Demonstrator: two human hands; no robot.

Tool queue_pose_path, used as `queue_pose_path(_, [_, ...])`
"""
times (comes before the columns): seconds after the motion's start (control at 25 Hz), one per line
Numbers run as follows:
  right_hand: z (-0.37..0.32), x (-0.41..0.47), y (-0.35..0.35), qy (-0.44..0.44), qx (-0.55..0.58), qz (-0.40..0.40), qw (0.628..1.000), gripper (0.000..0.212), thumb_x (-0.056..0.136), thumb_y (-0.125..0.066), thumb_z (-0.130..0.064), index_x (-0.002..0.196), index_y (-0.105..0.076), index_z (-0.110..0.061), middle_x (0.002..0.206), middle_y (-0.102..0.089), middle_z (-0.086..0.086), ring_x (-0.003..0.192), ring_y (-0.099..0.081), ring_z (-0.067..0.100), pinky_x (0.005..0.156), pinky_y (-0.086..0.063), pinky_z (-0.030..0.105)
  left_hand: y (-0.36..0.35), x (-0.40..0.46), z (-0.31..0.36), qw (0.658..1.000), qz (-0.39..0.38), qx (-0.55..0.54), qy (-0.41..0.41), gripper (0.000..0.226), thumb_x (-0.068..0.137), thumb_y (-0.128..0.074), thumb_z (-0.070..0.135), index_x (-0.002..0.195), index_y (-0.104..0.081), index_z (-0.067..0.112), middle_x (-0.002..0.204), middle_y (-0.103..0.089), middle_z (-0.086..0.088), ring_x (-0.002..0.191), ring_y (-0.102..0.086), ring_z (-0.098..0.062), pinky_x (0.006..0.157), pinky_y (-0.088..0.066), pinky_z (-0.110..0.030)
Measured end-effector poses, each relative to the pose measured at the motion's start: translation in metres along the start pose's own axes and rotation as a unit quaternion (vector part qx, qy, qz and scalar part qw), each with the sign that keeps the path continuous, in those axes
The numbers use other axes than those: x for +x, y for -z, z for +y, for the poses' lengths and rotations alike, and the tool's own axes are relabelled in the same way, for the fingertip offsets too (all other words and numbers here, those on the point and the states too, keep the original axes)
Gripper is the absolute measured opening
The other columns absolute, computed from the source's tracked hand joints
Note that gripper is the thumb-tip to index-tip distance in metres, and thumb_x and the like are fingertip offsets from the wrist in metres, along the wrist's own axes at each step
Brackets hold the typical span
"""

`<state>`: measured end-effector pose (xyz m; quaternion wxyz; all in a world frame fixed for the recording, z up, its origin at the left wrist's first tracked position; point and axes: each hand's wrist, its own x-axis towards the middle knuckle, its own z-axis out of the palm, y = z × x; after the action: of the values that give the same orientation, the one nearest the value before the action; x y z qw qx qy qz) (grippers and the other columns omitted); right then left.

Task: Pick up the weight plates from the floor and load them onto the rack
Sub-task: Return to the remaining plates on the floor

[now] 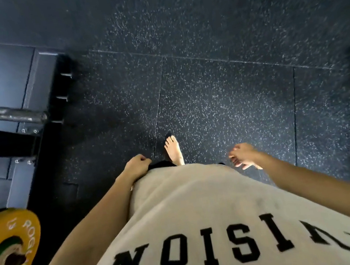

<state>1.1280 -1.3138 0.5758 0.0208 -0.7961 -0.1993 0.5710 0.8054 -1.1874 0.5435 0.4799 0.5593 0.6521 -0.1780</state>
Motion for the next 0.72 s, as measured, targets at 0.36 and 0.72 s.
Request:
queue_pose_path(0.36, [-0.22, 0.119, 0.141, 0.048, 0.081, 0.05, 0.994, 0.007, 0.093, -0.055, -0.011, 0.087, -0.056, -0.008, 0.073, -0.054, 0.011, 0.059, -0.046, 0.021, 0.053, -0.034, 0.027, 0.171, 0.137, 0.162, 1.0, 0.015, -0.015, -0.002, 0.03, 0.101, -0.048, 0.03, 0.124, -0.057, 0.012, 0.107, -0.061, -0.009, 0.09, -0.059, -0.025, 0.088, -0.05, -0.037])
queue_pose_path(0.72, [-0.461, 0.247, 0.307, 0.077, -0.096, 0.006, 0.992, 0.013, 0.094, -0.055, -0.017, 0.082, -0.058, -0.012, 0.08, -0.062, 0.009, 0.066, -0.055, 0.023, 0.054, -0.037, 0.024, 0.29, 0.246, 0.303, 0.988, 0.081, -0.106, 0.075, 0.031, 0.099, -0.049, 0.026, 0.118, -0.062, 0.005, 0.123, -0.063, -0.017, 0.113, -0.058, -0.033, 0.094, -0.046, -0.036])
